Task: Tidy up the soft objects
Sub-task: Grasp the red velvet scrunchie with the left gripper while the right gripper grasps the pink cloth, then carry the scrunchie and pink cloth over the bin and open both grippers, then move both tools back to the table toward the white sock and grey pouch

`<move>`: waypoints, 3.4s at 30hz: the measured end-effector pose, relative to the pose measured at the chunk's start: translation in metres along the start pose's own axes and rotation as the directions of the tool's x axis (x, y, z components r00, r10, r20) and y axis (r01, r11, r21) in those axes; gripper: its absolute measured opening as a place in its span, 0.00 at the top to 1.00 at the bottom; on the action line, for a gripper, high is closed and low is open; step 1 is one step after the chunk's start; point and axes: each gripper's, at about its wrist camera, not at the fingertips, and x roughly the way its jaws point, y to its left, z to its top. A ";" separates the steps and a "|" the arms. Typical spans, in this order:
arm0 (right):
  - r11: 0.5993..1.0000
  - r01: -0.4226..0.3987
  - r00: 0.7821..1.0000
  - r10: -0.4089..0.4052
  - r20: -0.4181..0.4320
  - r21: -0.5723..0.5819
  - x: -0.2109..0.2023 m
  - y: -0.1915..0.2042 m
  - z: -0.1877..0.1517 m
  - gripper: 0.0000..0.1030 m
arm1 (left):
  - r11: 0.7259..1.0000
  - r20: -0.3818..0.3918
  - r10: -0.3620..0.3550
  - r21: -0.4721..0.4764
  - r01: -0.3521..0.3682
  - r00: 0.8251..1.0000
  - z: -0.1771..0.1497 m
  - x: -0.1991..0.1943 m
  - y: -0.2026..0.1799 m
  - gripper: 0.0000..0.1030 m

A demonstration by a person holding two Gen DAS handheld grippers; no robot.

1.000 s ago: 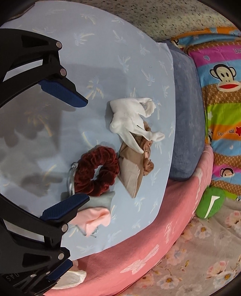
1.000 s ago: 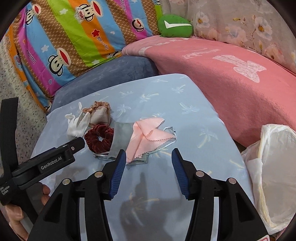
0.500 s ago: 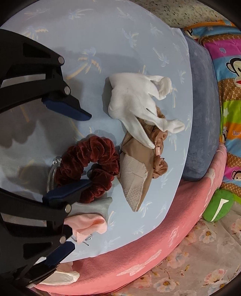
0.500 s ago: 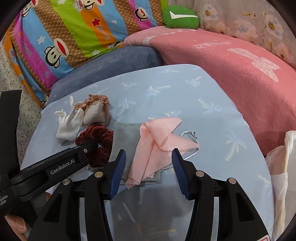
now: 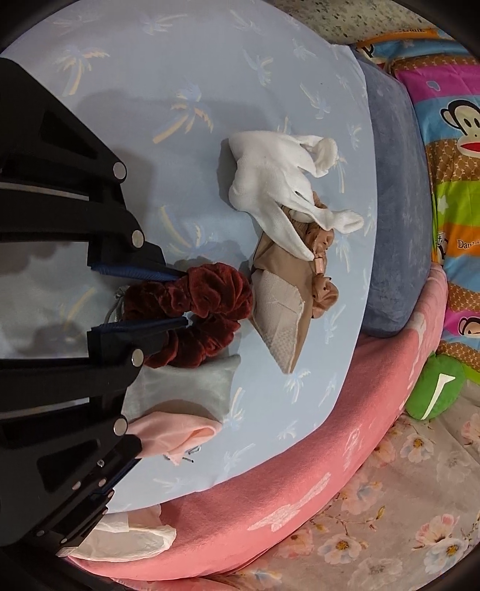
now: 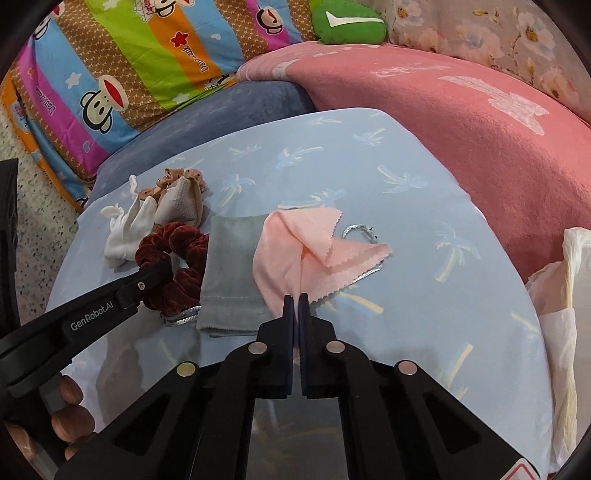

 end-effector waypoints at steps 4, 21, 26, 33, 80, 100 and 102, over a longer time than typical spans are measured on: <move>1.000 -0.004 0.999 0.004 0.033 0.022 -0.023 -0.008 -0.002 0.98 | 1.000 0.023 -0.006 0.015 0.006 1.000 -0.001 -0.013 -0.010 0.83; 0.998 -0.015 0.984 0.003 0.180 0.064 -0.118 -0.040 -0.004 0.98 | 0.989 0.116 -0.087 0.128 0.072 0.989 -0.011 -0.077 -0.078 0.83; 0.996 -0.006 0.976 -0.014 0.219 0.091 -0.144 -0.059 -0.008 0.98 | 0.980 0.131 -0.122 0.175 0.098 0.984 -0.017 -0.091 -0.108 0.83; 0.990 0.014 0.963 -0.050 0.264 0.137 -0.177 -0.091 -0.012 0.98 | 0.963 0.126 -0.161 0.240 0.127 0.979 -0.029 -0.102 -0.146 0.83; 0.926 0.085 0.949 -0.188 0.252 0.368 -0.211 -0.247 -0.058 0.86 | 0.890 -0.005 -0.260 0.387 0.241 0.966 -0.077 -0.070 -0.286 0.34; 0.967 0.053 0.968 -0.111 0.224 0.249 -0.191 -0.185 -0.056 0.64 | 0.952 0.037 -0.186 0.252 0.171 0.982 -0.063 -0.073 -0.212 0.34; 0.971 0.050 0.971 -0.103 0.217 0.235 -0.188 -0.177 -0.056 0.63 | 0.959 0.045 -0.170 0.239 0.154 0.984 -0.062 -0.074 -0.202 0.34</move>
